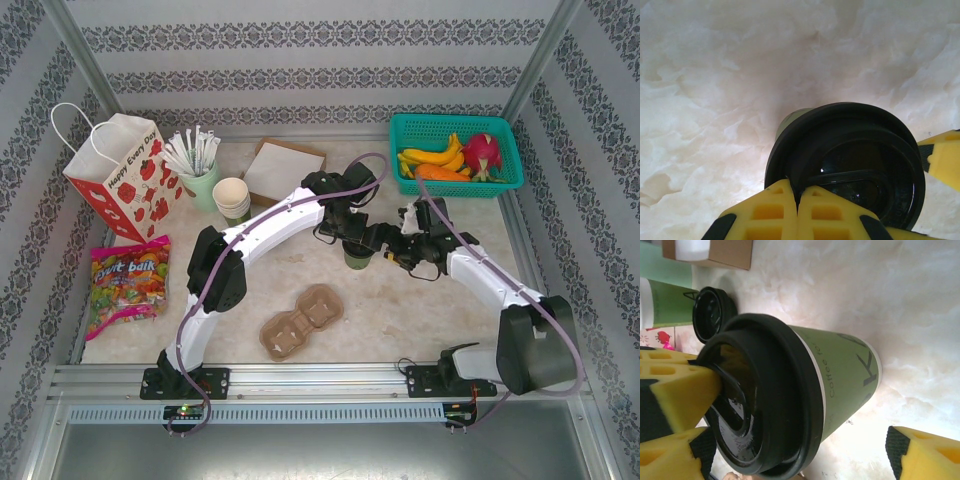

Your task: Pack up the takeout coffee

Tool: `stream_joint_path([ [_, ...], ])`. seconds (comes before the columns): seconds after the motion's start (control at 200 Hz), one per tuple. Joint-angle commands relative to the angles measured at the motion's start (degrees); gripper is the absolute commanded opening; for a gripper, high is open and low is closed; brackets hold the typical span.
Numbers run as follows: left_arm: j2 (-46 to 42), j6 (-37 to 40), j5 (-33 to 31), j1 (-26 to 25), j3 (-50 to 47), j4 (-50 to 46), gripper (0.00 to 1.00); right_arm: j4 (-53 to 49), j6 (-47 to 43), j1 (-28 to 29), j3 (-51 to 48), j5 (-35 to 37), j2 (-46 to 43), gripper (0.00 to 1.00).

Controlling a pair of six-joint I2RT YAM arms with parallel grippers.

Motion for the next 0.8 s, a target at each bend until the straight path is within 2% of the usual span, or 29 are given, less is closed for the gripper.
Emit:
stream_joint_path([
  [0.0,3.33,0.65,1.24,-1.61,-0.54,-4.04,0.00,-2.91,-2.02,0.83,1.18,1.95,1.42,0.86],
  [0.11,3.95,0.68,1.47,-1.53,-1.40,-3.89,0.00,-4.70,-1.88,0.77,0.71,4.19,3.53,0.78],
  [0.355,4.36,0.56,3.79,-1.36,-1.25,-4.12,0.01,-6.07,-1.26,0.73,-0.45,6.21,4.99,0.71],
  [0.54,0.95,0.57,4.21,-0.30,0.14,-2.80,0.09,-3.62,0.28,0.69,-0.20,4.37,1.91,0.72],
  [0.799,0.63,0.71,6.09,0.14,1.43,-2.20,0.12,-1.04,1.81,0.52,2.19,2.02,2.13,0.76],
])
